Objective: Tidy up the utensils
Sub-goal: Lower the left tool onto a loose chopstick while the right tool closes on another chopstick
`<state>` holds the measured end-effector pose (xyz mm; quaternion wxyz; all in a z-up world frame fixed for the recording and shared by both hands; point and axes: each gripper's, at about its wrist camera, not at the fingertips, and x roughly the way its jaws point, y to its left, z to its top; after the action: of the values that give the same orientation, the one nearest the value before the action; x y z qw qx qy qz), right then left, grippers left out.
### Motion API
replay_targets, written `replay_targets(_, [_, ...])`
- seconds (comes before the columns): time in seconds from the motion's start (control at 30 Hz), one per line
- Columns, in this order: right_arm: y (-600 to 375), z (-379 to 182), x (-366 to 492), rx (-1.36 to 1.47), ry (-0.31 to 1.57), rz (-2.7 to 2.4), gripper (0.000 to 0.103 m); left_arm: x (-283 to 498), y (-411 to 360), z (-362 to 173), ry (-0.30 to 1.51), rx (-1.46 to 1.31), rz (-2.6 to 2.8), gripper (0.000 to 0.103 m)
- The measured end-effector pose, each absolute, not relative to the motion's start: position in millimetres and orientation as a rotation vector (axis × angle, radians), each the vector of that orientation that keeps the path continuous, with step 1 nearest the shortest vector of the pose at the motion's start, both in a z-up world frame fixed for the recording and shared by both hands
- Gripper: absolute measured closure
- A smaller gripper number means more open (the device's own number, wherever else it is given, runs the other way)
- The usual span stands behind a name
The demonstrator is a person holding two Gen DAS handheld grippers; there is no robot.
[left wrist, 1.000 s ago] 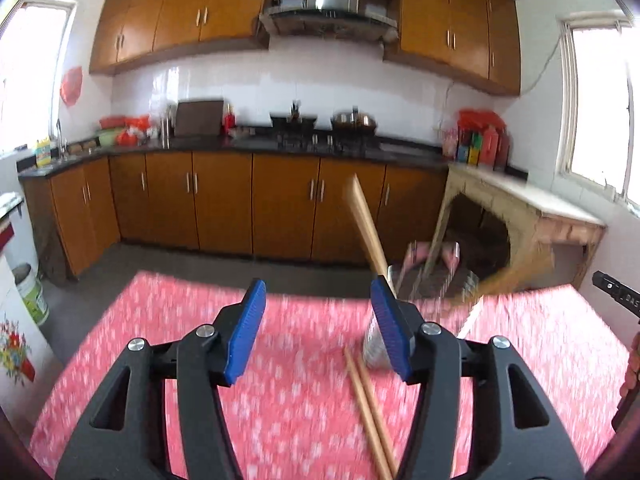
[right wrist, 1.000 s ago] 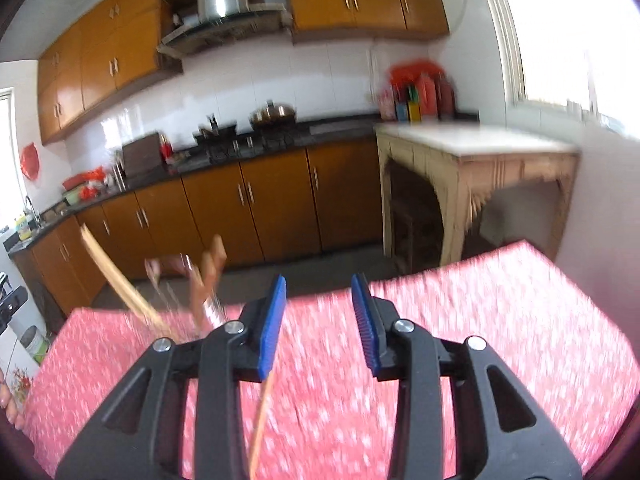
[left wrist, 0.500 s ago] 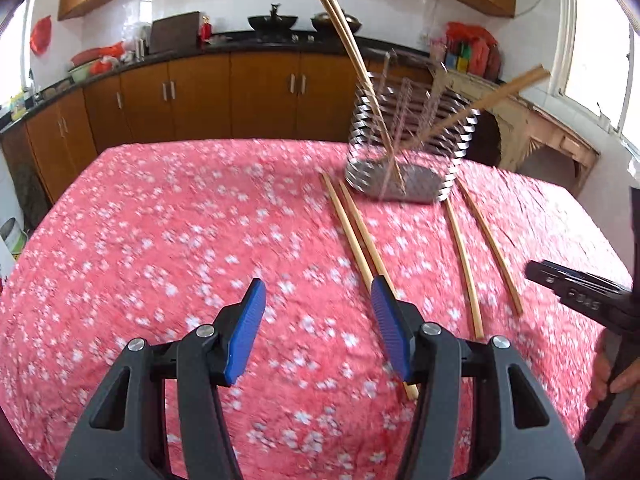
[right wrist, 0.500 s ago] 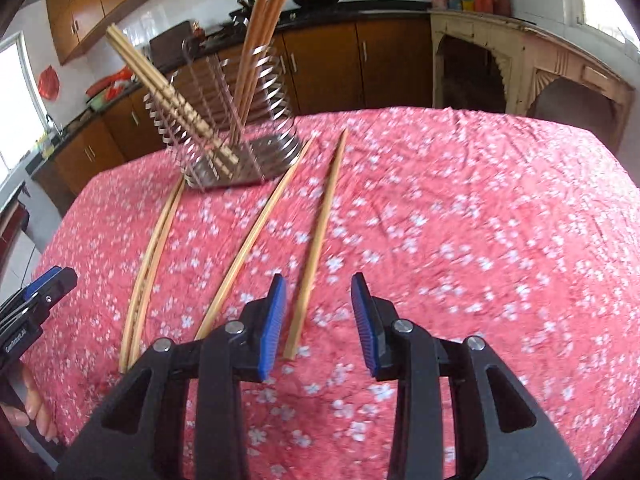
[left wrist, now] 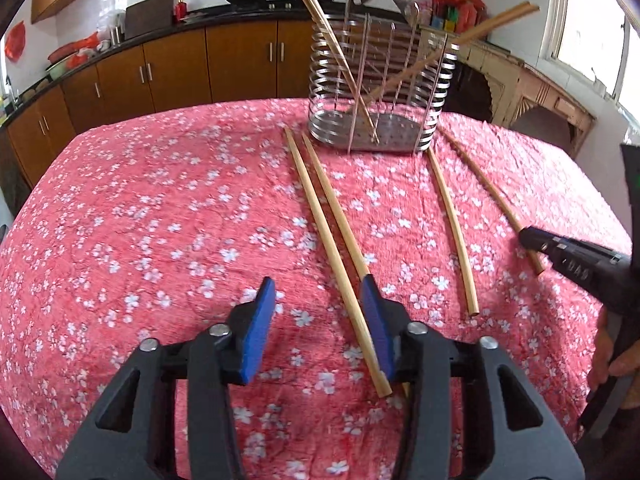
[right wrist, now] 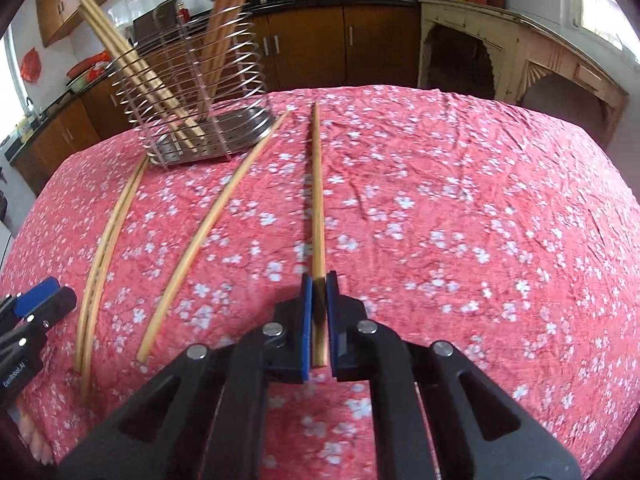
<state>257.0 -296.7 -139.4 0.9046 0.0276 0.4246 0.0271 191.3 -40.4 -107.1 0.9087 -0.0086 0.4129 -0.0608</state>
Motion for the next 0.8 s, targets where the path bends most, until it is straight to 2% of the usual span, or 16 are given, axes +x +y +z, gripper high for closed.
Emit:
replay_targets(0.1, [-298,-140,258,0.052,0.873,0.056,0.095,194,-45,-112,0.88,-0.008,-0.13,0.067])
replay_targets(0.27, [-293,-140,260,0.023,0.867,0.05,0.095,200,-50,-114,0.89,0.042,-0.098,0.09])
replay_targets(0.33, [-294,-139,262,0.022,0.869,0.043,0.095,205,-44,-113,0.899,0.035,-0.089,0.095])
replay_targets(0.8, [-358,-137,280,0.112,0.867,-0.099,0.094,245,61,-111,0.917,-0.027,0.004,0.094])
